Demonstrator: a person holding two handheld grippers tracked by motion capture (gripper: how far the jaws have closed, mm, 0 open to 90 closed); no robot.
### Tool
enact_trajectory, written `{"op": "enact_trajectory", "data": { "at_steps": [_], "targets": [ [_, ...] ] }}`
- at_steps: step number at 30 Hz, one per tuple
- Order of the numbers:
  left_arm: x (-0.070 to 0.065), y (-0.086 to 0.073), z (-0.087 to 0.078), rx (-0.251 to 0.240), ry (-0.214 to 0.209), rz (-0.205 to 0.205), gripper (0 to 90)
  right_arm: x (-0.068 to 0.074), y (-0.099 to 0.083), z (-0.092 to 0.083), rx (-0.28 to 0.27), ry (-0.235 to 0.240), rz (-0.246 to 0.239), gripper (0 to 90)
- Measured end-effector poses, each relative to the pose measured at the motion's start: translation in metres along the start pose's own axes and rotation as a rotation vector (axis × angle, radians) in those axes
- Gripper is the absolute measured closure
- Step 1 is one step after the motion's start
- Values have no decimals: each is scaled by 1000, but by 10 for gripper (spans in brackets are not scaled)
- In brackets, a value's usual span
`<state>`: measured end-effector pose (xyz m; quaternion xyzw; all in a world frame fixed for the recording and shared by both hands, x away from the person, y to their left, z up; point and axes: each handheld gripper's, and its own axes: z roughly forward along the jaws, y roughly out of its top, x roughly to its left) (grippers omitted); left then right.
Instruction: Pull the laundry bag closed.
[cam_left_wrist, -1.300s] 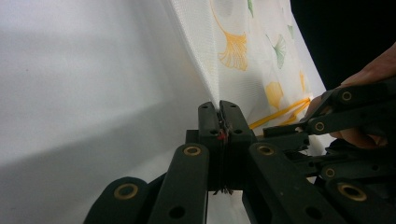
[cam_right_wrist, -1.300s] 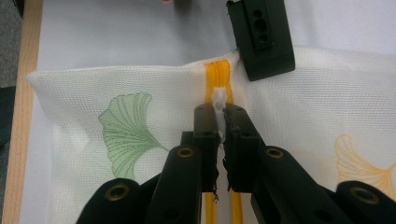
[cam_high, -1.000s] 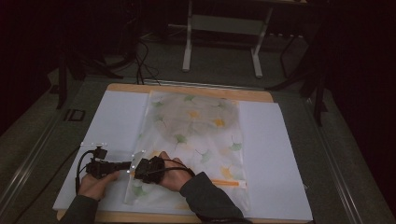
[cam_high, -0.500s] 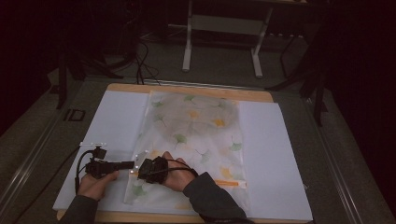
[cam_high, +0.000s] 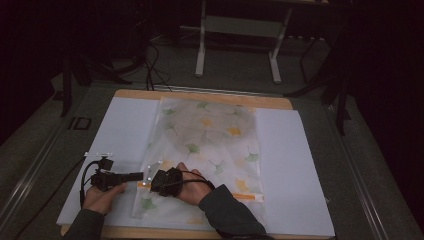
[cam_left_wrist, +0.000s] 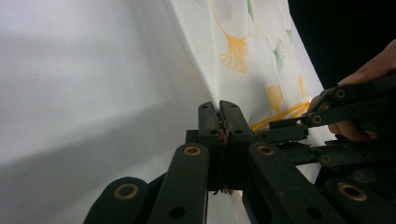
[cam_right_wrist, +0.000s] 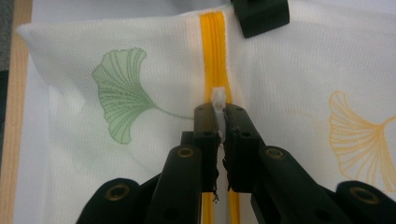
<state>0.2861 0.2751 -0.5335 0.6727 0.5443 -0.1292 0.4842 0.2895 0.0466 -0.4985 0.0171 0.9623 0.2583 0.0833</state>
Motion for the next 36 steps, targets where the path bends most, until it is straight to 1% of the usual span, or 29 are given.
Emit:
{"op": "enact_trajectory", "data": {
  "at_steps": [5,8,11,22,27,30,36],
  "targets": [
    [0,0,0,0,2,2,894,0,-1,-1,-6,-1,-4,846],
    [0,0,0,-1,6,3,894,0,-2,-1,4,-2,-9,847],
    [0,0,-1,-1,9,3,894,0,-5,-1,11,-3,-4,847],
    [0,0,-1,-4,8,2,894,-1,-14,-5,13,-9,7,847],
    [0,0,-2,-7,9,1,894,0,-15,-6,22,-12,-1,847],
    [0,0,-2,-8,7,2,894,0,-17,-8,24,-13,2,846],
    [0,1,-3,-9,15,10,894,0,-19,-10,29,-17,-2,847]
  ]
}}
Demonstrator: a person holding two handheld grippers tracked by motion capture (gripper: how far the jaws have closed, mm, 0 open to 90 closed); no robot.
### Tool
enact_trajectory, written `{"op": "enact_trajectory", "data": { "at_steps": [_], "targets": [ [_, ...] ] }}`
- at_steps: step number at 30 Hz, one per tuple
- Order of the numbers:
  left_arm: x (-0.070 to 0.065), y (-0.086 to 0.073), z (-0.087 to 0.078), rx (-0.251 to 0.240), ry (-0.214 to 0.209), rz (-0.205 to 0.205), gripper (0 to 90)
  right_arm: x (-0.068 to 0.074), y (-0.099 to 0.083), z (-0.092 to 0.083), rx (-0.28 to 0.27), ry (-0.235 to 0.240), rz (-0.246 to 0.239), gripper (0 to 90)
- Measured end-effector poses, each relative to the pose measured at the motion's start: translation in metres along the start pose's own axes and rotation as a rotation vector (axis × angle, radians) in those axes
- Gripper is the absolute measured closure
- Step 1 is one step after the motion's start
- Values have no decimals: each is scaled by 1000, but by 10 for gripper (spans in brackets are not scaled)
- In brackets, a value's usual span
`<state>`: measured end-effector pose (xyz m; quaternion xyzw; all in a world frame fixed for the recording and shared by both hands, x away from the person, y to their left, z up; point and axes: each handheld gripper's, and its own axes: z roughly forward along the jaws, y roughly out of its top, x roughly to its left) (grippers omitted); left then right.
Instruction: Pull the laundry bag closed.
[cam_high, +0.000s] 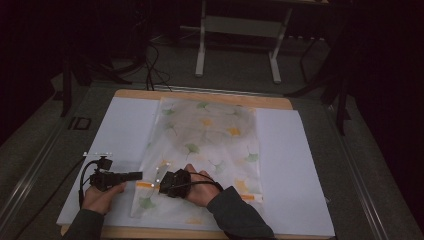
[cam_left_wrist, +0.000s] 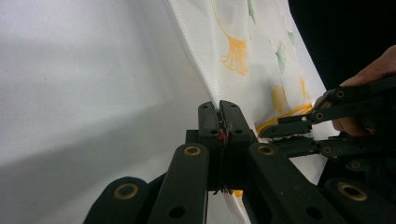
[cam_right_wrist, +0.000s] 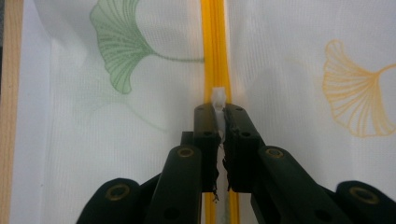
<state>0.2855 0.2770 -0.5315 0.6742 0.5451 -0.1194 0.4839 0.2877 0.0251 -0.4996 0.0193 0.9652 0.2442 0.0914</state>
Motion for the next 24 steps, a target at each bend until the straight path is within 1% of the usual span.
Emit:
{"op": "enact_trajectory", "data": {
  "at_steps": [5,8,15,17,24],
  "targets": [
    [0,0,0,0,0,-2,894,0,-4,-1,-1,0,8,847],
    [0,0,0,-2,1,-4,894,-1,-5,-1,6,-1,3,847],
    [1,0,-1,-5,-2,-5,894,-1,-8,-4,1,-5,6,847],
    [0,0,-1,-5,4,-3,894,-1,-9,-5,1,-5,5,847],
    [0,0,-2,-7,1,1,894,-1,-11,-6,1,-5,12,847]
  ]
}}
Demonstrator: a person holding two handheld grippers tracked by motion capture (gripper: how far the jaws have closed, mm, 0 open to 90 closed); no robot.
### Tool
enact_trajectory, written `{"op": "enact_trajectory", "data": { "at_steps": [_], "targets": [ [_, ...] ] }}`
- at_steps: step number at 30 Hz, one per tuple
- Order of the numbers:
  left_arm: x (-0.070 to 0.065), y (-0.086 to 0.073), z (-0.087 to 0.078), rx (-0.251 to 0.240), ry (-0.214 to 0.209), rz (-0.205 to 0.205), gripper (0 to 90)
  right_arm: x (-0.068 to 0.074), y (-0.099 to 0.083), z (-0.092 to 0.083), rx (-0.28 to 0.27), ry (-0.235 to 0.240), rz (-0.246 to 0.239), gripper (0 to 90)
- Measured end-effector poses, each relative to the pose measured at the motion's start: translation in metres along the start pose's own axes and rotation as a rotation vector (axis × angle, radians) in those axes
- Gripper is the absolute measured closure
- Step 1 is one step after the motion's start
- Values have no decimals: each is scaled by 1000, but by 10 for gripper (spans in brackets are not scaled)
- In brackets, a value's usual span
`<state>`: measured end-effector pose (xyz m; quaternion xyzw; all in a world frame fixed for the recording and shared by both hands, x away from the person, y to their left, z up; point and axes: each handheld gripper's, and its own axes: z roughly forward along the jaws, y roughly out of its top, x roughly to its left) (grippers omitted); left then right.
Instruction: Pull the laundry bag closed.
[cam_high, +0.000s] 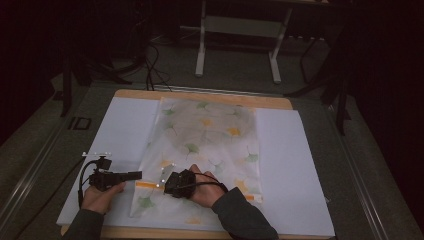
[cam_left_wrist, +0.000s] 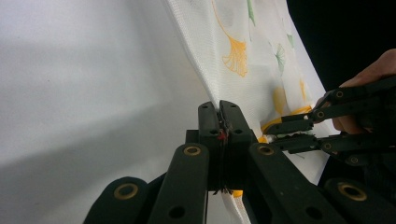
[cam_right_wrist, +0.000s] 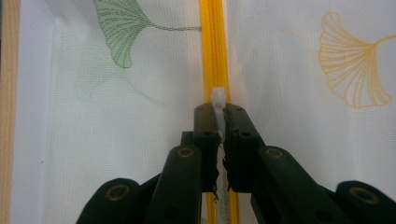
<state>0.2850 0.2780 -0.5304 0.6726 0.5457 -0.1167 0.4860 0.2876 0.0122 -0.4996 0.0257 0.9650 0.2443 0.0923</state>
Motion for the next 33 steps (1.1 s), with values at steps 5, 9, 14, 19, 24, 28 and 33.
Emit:
{"op": "enact_trajectory", "data": {
  "at_steps": [5,9,14,19,24,28,33],
  "targets": [
    [0,0,-1,-8,2,-1,894,0,-1,-2,-1,-1,-2,847],
    [0,0,-2,-10,5,-1,894,0,-4,-3,0,-5,3,846],
    [0,0,-2,-12,4,-1,894,0,-8,-5,1,-4,9,847],
    [0,0,-2,-12,6,0,894,0,-11,-7,6,-6,11,847],
    [0,0,-2,-12,8,-1,894,0,-15,-8,5,-8,13,847],
    [0,0,-2,-12,8,-1,894,0,-16,-10,5,-10,15,847],
    [0,0,-3,-14,8,-1,894,0,-18,-11,10,-13,12,847]
  ]
}}
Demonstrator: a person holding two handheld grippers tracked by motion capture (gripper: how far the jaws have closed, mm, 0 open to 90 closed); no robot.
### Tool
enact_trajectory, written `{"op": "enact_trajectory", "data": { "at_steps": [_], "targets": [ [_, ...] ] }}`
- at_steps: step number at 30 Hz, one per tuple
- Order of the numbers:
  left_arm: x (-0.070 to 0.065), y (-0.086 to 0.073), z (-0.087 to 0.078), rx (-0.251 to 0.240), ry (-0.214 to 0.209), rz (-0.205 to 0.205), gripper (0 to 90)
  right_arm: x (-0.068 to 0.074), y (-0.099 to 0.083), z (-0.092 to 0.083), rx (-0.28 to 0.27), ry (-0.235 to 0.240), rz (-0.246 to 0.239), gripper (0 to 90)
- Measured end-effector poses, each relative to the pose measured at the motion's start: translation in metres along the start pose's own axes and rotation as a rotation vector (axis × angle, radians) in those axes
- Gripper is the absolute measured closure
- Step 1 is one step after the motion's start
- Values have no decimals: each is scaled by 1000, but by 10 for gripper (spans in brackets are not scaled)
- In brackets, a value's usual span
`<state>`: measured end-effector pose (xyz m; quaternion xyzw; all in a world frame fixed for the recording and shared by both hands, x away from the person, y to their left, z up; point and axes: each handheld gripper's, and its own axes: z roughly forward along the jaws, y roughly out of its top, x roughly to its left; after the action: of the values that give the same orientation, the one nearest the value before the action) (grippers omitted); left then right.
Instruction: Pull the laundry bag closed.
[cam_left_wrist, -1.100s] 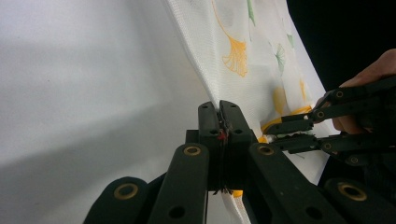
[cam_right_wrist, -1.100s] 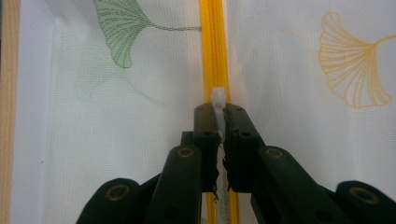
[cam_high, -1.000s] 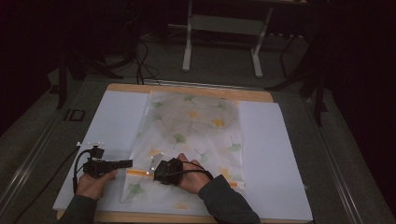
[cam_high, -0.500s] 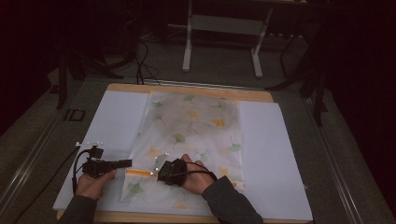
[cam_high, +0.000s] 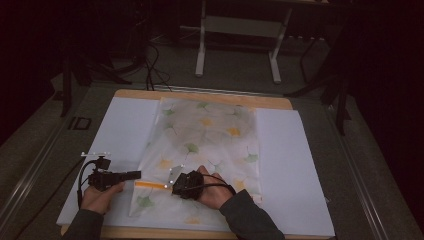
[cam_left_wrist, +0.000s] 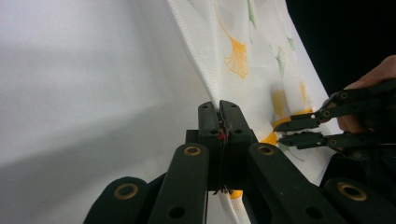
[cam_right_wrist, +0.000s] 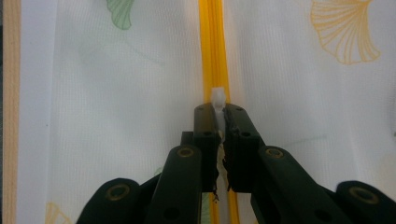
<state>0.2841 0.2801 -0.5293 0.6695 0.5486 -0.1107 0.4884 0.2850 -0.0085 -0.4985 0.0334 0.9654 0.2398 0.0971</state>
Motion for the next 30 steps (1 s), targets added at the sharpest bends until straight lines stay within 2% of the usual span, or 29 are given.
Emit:
{"op": "enact_trajectory", "data": {
  "at_steps": [30],
  "targets": [
    [0,0,-1,-2,0,-1,894,-1,-24,-9,27,-17,18,847]
  ]
}}
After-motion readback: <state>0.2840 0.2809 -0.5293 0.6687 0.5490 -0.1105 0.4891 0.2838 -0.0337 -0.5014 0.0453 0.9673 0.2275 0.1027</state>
